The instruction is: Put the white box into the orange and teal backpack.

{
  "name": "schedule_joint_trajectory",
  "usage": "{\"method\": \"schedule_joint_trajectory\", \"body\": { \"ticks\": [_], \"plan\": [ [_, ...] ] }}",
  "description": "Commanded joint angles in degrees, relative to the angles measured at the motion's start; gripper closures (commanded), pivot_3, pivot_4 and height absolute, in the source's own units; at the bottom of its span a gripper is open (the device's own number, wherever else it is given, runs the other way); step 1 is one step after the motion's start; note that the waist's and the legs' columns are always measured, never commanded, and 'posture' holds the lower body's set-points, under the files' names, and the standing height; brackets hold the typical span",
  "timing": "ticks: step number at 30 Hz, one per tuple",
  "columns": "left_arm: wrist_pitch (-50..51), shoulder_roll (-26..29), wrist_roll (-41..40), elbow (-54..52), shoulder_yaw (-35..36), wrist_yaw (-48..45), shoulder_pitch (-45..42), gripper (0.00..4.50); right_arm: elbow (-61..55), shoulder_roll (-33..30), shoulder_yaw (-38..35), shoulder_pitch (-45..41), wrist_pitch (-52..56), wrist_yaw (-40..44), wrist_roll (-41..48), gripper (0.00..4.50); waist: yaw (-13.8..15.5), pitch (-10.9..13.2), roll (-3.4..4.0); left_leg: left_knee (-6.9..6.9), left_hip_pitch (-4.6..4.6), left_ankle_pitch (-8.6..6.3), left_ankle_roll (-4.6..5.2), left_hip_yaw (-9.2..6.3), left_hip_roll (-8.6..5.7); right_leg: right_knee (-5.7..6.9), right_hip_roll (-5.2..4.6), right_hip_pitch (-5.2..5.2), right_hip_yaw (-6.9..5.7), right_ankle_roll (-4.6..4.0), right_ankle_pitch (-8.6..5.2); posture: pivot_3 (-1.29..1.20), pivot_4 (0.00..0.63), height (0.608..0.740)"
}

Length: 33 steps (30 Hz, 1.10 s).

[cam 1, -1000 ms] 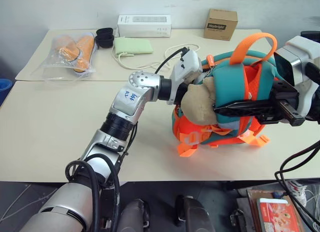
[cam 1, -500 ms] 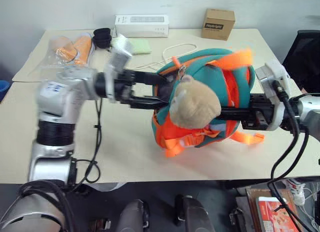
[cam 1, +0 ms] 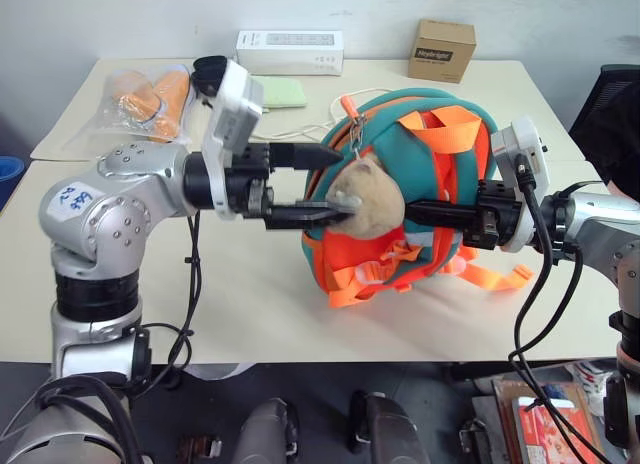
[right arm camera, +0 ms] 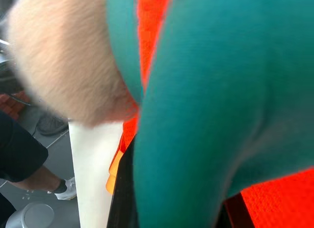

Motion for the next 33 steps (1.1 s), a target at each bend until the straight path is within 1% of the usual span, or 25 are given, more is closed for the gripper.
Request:
{"method": "schedule_joint_trajectory", "body": {
  "ticks": [1,3,5,7,11,15,18,20,22,26,30,33],
  "plan": [
    [-4.2,0.4,3.4,-1.9,-4.3,0.2,-0.2,0.02,-2.4,-0.4,-2.8,-0.5,0.0,-0.4,2.3,4.50,-0.1,0.0,0.00,0.00,0.02,0.00,0.00,0.00,-0.01,-0.02,0.00,0.01,0.00,0.00,0.00,0.00,0.150,0.740],
    [-6.2,-0.1,5.2,-0.7,-6.6,0.4,-0.3,0.02,-2.7,-0.1,-3.2,-0.6,0.5,-1.0,3.4,4.50,0.0,0.0,0.00,0.00,0.03,0.01,0.00,-0.01,-0.04,-0.09,-0.01,0.02,-0.01,0.00,0.00,0.00,0.150,0.740],
    [-6.6,-0.8,4.6,-0.4,-7.1,-0.2,-0.4,0.02,-2.9,0.0,-3.5,-0.4,0.7,-1.5,4.2,4.50,0.0,0.0,0.00,0.00,0.02,0.01,0.01,0.00,-0.05,-0.08,-0.01,0.02,-0.02,0.00,0.00,0.00,0.150,0.740],
    [-6.1,-1.2,2.6,-0.2,-6.2,-1.0,-1.3,0.02,-3.1,-0.2,-3.4,0.0,0.4,-1.9,3.8,4.50,-0.1,0.0,0.00,-0.01,0.01,0.01,0.01,-0.01,-0.03,-0.04,0.00,0.01,-0.01,0.00,0.00,0.00,0.150,0.740],
    [-8.3,2.6,3.3,5.2,-3.4,-4.7,-3.6,0.02,-3.8,-1.2,-3.7,1.8,-0.3,-1.6,2.5,4.50,-0.1,0.0,0.00,-0.01,0.00,0.01,0.01,-0.02,-0.01,-0.05,0.01,0.00,-0.04,-0.01,0.00,0.00,0.150,0.740],
    [-1.3,4.6,-7.3,9.0,3.2,-8.2,-7.7,0.02,-4.3,-1.0,-5.1,2.3,-0.1,-2.9,3.2,4.50,-0.2,0.0,0.00,-0.01,-0.01,0.01,0.01,-0.02,0.00,-0.02,0.02,-0.01,-0.09,-0.01,0.00,0.00,0.150,0.740],
    [2.0,6.1,-11.5,10.0,5.2,-9.2,-9.2,0.02,-4.2,-0.8,-5.2,2.3,0.1,-3.2,3.6,4.50,-0.3,0.0,0.00,-0.02,-0.02,0.01,0.01,-0.03,0.00,-0.03,0.01,-0.01,-0.06,-0.01,-0.01,0.00,0.150,0.740],
    [2.6,7.2,-12.2,8.9,4.8,-10.0,-8.8,0.02,-4.0,-0.8,-5.0,2.2,0.1,-3.4,3.6,4.50,-0.3,0.0,0.00,-0.03,-0.01,0.01,0.01,-0.03,-0.01,-0.04,0.01,0.00,-0.06,0.00,-0.01,0.00,0.150,0.740],
    [-0.5,7.1,-8.3,6.4,1.1,-9.6,-6.8,0.02,-3.6,-0.5,-5.1,1.7,0.3,-3.7,4.1,4.50,-0.3,0.0,0.00,-0.02,0.00,0.01,0.01,-0.03,-0.01,-0.02,0.02,0.01,-0.07,0.00,0.00,0.00,0.150,0.740],
    [-9.1,3.7,1.8,4.5,-7.1,-6.8,-4.7,0.02,-3.5,-0.3,-5.2,1.3,0.8,-4.0,5.8,4.50,0.2,0.0,-0.01,-0.01,0.05,0.02,0.02,-0.07,-0.06,-0.06,0.00,0.12,-0.07,0.01,0.00,0.00,0.150,0.740],
    [-15.4,0.9,8.7,3.1,-12.3,-5.1,-3.1,0.02,-3.5,-0.4,-5.0,1.5,0.7,-4.3,6.4,4.50,0.3,0.0,-0.01,-0.02,0.01,0.01,0.03,-0.06,-0.06,-0.10,0.02,0.09,-0.05,0.01,0.01,0.00,0.150,0.740],
    [-19.4,-1.0,13.4,3.6,-14.8,-2.9,-2.2,0.02,-3.5,-0.2,-5.3,1.2,1.0,-4.7,7.3,4.50,0.4,0.0,0.00,-0.03,0.02,0.01,0.02,-0.06,-0.04,-0.10,0.02,0.08,-0.05,0.01,0.01,0.00,0.150,0.740]
  ]
}}
